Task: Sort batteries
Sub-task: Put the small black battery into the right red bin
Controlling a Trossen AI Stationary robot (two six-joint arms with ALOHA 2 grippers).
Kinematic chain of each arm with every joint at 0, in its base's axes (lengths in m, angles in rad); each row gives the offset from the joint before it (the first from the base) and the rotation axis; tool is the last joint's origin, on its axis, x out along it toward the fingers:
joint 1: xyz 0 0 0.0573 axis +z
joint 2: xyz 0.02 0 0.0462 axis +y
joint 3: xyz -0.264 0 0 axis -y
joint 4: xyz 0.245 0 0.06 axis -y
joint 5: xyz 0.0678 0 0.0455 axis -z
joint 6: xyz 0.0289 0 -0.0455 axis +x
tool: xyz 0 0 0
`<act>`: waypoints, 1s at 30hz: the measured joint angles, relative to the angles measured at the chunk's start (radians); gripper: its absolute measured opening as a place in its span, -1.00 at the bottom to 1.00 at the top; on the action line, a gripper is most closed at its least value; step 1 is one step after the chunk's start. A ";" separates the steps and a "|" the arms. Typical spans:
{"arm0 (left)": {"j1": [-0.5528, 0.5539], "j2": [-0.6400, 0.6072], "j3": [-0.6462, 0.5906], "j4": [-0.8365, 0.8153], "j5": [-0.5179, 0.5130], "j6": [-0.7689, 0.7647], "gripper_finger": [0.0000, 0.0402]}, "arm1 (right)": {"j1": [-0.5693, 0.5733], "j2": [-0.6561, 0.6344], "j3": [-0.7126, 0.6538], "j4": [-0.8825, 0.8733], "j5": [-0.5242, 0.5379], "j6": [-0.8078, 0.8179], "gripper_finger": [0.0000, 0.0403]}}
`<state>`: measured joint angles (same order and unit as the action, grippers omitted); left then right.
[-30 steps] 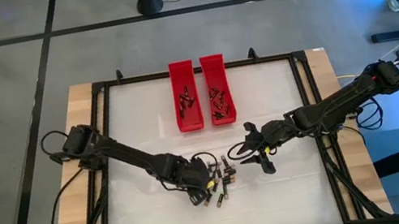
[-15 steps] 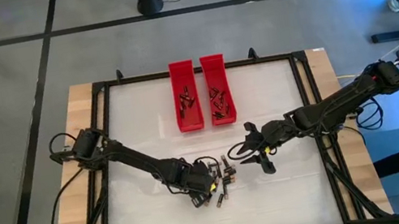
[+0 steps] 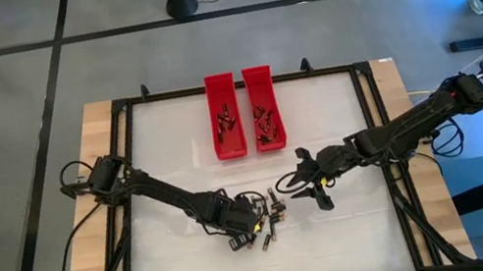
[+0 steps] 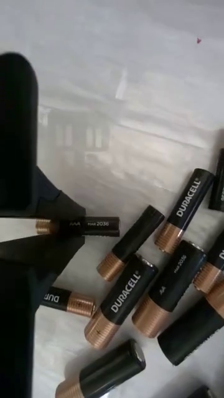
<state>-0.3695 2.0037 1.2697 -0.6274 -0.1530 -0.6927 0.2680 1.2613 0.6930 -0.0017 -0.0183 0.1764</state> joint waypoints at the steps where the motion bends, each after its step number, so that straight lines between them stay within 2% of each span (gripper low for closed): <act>1: 0.000 0.000 0.000 -0.001 -0.006 0.001 -0.93 | 0.000 0.000 0.000 0.000 0.000 0.000 -0.19; 9: -0.008 -0.013 0.011 -0.017 -0.068 0.046 -0.94 | 0.000 0.000 0.000 0.000 0.000 0.000 -0.19; 16: 0.011 -0.103 0.020 -0.048 -0.177 0.098 -0.94 | 0.000 0.000 0.000 -0.001 0.000 0.000 -0.19; 21: 0.027 -0.164 0.019 -0.091 -0.218 0.134 -0.94 | 0.000 0.000 0.000 0.000 0.000 0.000 -0.19; 30: 0.132 -0.289 0.021 -0.006 -0.328 0.324 -0.94 | 0.000 0.000 0.000 0.000 0.000 0.001 -0.19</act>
<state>-0.2375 1.7149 1.2911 -0.6332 -0.4812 -0.3684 0.2680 1.2613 0.6930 -0.0017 -0.0185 0.1772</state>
